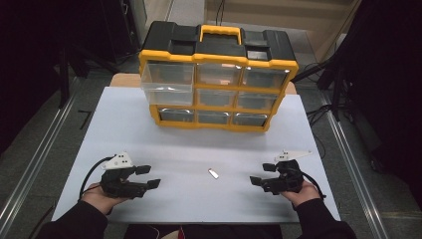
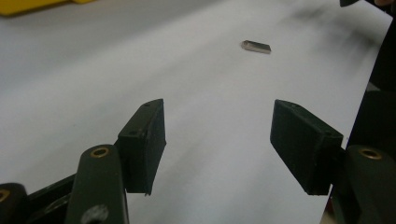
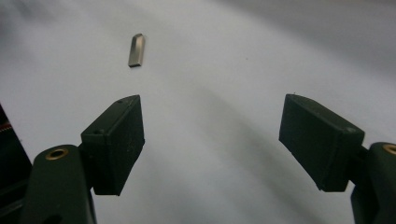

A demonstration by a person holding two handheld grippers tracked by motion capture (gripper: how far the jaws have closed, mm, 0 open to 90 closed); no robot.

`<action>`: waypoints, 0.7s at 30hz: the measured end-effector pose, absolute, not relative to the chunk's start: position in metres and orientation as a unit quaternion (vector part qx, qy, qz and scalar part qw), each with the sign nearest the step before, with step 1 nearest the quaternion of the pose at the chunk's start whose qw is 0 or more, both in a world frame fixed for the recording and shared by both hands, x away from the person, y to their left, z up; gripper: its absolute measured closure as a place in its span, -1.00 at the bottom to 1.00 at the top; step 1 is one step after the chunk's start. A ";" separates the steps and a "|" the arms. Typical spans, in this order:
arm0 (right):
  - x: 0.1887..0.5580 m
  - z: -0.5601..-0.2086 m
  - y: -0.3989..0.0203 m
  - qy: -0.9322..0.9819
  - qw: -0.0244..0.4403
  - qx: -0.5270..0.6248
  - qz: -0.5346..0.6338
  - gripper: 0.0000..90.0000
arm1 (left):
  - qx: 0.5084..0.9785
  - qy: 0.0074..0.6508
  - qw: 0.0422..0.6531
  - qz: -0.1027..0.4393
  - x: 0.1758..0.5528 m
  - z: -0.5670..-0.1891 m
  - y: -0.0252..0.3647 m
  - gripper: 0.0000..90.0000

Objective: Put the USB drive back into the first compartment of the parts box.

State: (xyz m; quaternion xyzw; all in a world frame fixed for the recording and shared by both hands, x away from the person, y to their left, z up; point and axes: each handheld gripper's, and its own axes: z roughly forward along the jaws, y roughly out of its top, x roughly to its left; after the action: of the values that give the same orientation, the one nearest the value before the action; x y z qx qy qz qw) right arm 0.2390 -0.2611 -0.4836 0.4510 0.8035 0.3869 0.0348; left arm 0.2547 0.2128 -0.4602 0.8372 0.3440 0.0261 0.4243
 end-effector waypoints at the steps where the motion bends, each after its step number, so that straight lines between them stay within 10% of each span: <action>1: 0.239 -0.483 -0.260 0.802 0.032 0.452 0.389 -0.55 | 0.838 0.350 0.418 0.026 0.256 -0.461 0.213 -0.27; 21: 0.236 -0.488 -0.259 0.804 0.022 0.446 0.393 -0.56 | 0.844 0.342 0.412 0.029 0.258 -0.464 0.210 -0.26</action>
State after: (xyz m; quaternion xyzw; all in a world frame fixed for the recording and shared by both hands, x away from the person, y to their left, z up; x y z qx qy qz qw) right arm 0.2360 -0.2591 -0.4881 0.4461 0.8036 0.3934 0.0225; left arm 0.2579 0.2103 -0.4637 0.8442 0.3418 0.0287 0.4119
